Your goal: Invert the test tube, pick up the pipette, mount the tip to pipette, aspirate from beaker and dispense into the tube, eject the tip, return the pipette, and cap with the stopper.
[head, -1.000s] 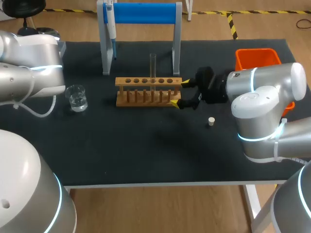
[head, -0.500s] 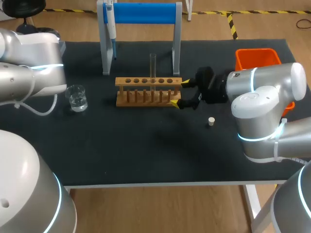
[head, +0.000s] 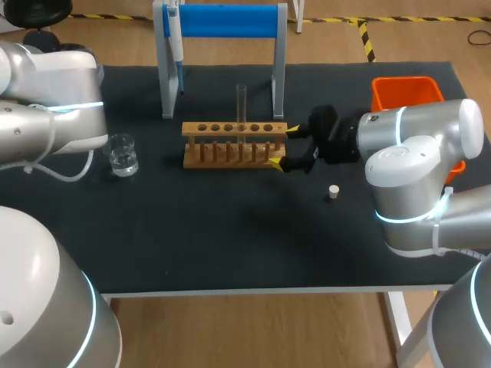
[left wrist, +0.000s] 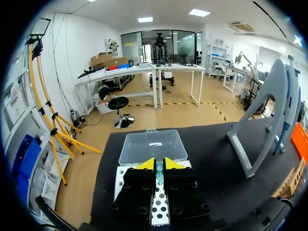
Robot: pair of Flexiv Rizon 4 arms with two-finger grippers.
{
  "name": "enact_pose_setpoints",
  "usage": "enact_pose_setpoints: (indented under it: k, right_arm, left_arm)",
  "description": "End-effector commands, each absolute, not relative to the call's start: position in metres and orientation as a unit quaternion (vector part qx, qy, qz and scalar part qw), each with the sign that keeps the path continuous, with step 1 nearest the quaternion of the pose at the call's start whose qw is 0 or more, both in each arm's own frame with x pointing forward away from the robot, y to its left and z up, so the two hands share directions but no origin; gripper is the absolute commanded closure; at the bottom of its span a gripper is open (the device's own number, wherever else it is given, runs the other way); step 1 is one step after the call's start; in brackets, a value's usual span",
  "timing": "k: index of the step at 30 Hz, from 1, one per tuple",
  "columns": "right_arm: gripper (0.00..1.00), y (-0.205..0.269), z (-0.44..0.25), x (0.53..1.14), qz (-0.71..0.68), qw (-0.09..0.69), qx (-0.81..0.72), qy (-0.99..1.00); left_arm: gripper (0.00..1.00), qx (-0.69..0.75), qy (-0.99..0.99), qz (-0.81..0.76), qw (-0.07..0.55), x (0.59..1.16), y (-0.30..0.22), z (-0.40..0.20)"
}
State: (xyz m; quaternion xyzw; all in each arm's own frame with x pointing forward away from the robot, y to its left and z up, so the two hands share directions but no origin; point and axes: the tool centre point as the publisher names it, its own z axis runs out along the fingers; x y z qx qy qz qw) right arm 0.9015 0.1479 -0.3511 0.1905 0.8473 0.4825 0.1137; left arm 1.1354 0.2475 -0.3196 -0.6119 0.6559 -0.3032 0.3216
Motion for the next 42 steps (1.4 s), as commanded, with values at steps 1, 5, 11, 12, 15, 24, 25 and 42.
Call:
enact_pose_setpoints:
  k: [1, 5, 11, 12, 15, 24, 25, 42]
  right_arm:
    - [0.0, 0.147, -0.351, 0.901, 0.483, 0.113, 0.19, 0.847]
    - [0.0, 0.147, -0.351, 0.901, 0.483, 0.113, 0.19, 0.847]
    - [0.0, 0.147, -0.351, 0.901, 0.483, 0.113, 0.19, 0.847]
    - [0.0, 0.147, -0.351, 0.901, 0.483, 0.113, 0.19, 0.847]
    - [0.0, 0.147, -0.351, 0.901, 0.483, 0.113, 0.19, 0.847]
    - [0.0, 0.147, -0.351, 0.901, 0.483, 0.113, 0.19, 0.847]
    - [0.0, 0.147, -0.351, 0.901, 0.483, 0.113, 0.19, 0.847]
    - [0.0, 0.147, -0.351, 0.901, 0.483, 0.113, 0.19, 0.847]
  left_arm:
    - [1.0, -0.608, 0.65, -0.311, 0.334, 1.129, 0.245, -0.312]
    - [1.0, -0.602, 0.646, -0.313, 0.35, 1.127, 0.242, -0.299]
    - [1.0, -0.582, 0.644, -0.337, 0.366, 1.113, 0.233, -0.268]
    - [1.0, -0.567, 0.653, -0.346, 0.363, 1.107, 0.226, -0.259]
    - [1.0, -0.496, 0.703, -0.381, 0.338, 1.087, 0.201, -0.238]
    - [1.0, -0.298, 0.817, -0.441, 0.222, 1.016, 0.139, -0.196]
    - [1.0, -0.298, 0.817, -0.441, 0.222, 1.016, 0.139, -0.196]
    - [1.0, -0.298, 0.817, -0.441, 0.222, 1.016, 0.139, -0.196]
